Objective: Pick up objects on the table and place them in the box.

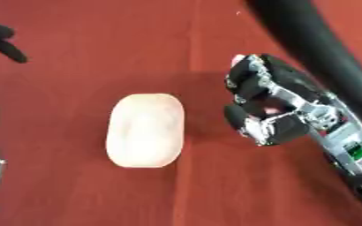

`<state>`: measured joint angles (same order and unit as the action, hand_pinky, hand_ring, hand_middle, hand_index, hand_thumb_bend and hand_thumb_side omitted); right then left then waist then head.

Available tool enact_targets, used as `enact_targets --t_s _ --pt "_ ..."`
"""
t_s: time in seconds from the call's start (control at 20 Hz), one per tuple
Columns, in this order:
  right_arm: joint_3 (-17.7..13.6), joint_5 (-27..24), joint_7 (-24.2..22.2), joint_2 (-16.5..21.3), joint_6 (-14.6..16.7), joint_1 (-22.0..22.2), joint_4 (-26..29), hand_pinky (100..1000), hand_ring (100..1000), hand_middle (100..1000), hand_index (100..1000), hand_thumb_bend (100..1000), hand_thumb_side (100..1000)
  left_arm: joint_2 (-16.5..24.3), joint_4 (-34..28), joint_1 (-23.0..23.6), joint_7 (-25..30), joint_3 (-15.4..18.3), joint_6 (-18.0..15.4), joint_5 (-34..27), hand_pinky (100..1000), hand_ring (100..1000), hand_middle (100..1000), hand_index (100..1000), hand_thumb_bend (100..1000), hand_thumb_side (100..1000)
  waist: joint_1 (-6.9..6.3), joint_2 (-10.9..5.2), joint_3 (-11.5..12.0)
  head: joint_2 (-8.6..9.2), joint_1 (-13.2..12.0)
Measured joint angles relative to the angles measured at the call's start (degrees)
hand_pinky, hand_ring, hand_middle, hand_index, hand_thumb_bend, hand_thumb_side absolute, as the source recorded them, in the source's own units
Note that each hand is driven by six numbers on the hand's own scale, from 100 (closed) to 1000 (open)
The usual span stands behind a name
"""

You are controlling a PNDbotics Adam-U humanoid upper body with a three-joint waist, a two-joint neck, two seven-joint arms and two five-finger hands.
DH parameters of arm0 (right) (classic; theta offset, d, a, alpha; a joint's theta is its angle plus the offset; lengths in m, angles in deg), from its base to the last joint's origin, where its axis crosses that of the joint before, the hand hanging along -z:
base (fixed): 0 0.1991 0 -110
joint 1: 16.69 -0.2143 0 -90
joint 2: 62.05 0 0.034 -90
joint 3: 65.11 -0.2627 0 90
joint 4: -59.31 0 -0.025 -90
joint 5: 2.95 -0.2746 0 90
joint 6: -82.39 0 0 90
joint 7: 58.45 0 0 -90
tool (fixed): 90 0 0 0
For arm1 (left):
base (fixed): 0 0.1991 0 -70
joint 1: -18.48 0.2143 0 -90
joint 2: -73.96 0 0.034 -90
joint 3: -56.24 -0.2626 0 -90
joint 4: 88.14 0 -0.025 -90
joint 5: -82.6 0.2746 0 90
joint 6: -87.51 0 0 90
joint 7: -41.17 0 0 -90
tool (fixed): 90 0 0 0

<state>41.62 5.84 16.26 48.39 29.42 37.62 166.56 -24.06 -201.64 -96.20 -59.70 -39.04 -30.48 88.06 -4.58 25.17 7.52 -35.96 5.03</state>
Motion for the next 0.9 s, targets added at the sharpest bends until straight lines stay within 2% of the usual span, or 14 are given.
enact_targets --t_s 0.05,0.1,0.4,0.7,0.9 --pt "-0.3 -0.3 0.0 0.3 -0.4 -0.3 1.7 100 100 100 116 100 796 0.0 0.0 0.0 0.0 0.0 0.0 0.0 403 617 730 695 100 852 0.01 -0.01 0.0 0.01 0.0" --pt "-0.5 -0.5 0.0 0.6 -0.6 -0.7 3.2 100 100 100 115 100 772 0.0 0.0 0.0 0.1 0.0 0.1 0.0 403 617 730 695 100 849 0.07 -0.04 0.0 0.01 0.0" --pt "-0.4 -0.6 0.1 1.6 0.4 -3.8 6.1 100 100 100 111 100 785 0.0 0.0 0.3 0.2 -0.1 0.1 0.0 407 616 729 695 100 845 0.94 -0.63 0.3 0.05 0.0" --pt "1.7 2.0 -1.1 1.4 0.4 -6.5 6.2 100 100 100 112 100 778 -0.1 0.0 -1.1 1.4 -0.9 -0.4 -0.1 417 616 726 696 100 838 2.68 -1.13 3.3 0.62 0.0" --pt "3.1 4.1 -1.7 0.0 0.5 -7.8 3.7 100 100 100 114 100 766 -1.1 0.0 -2.6 2.4 -1.7 -1.0 -0.6 425 617 725 696 100 832 4.11 -1.14 5.6 1.50 0.0"
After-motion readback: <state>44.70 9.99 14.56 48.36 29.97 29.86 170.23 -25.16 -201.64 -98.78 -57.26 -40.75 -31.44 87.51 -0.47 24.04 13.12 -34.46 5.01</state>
